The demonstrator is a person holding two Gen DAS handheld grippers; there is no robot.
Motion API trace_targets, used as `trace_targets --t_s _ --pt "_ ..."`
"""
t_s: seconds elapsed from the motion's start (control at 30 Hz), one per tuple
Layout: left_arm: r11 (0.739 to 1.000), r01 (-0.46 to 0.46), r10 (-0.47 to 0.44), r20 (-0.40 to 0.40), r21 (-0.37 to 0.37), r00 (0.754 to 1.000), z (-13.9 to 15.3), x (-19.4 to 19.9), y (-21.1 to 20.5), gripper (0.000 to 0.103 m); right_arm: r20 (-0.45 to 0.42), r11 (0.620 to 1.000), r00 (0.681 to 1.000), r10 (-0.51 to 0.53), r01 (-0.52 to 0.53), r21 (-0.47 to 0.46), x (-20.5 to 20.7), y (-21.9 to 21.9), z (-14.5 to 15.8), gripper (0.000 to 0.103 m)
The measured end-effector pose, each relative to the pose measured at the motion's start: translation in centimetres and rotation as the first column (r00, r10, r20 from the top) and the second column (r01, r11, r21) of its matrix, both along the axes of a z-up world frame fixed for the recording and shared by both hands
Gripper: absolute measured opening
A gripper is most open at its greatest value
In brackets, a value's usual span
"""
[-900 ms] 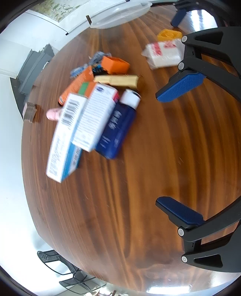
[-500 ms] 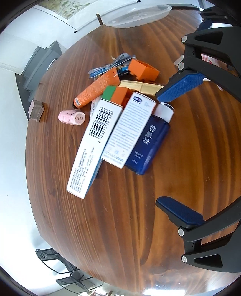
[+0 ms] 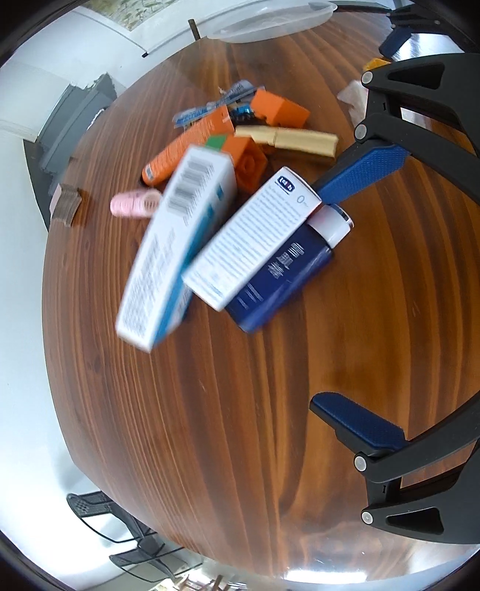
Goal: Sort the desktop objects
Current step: 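Grasp the dark blue lotion bottle with the left tool while the right tool grasps the yellow block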
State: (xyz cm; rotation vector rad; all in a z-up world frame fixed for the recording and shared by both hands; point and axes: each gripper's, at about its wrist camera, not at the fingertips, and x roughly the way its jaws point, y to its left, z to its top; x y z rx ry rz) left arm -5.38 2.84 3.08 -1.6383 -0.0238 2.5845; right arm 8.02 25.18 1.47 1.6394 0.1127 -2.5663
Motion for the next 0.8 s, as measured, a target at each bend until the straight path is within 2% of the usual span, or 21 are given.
trace_targets --t_s 0.33,0.43,0.57,0.67,0.7,0.73,0.8 --pt "0.999 0.011 -0.012 -0.028 -0.031 1.0 0.1 1.0 0.0 0.103 0.001 1.0 1.0 -0.003 0.003 0.0 0.3 -0.1 0.1 0.103" --pt "0.998 0.016 -0.019 -0.04 -0.055 0.999 0.0 -0.4 0.1 0.103 -0.002 1.0 1.0 -0.004 0.004 0.0 0.4 0.0 0.1 0.103" --pt "1.0 0.003 -0.004 -0.045 -0.031 0.999 0.0 -1.4 1.5 0.103 -0.005 1.0 1.0 -0.007 0.007 0.001 0.6 0.0 0.1 0.103" --pt "0.999 -0.006 0.005 -0.045 -0.04 0.999 -0.1 -2.2 1.9 0.103 -0.004 1.0 1.0 -0.007 0.007 0.002 0.6 -0.1 0.1 0.103" --pt "0.999 -0.009 0.007 -0.044 -0.043 0.999 -0.2 -2.5 2.0 0.101 -0.004 1.0 1.0 -0.009 0.009 0.002 0.4 -0.2 0.1 0.103" --pt "0.999 -0.009 0.007 -0.039 -0.039 0.999 -0.4 -2.9 2.3 0.095 -0.004 1.0 1.0 -0.009 0.009 0.002 0.4 -0.2 0.2 0.103" --pt "1.0 -0.009 0.009 -0.012 -0.019 1.0 -0.8 -2.5 0.2 0.084 -0.005 1.0 1.0 -0.008 0.008 0.002 0.3 -0.3 0.2 0.103"
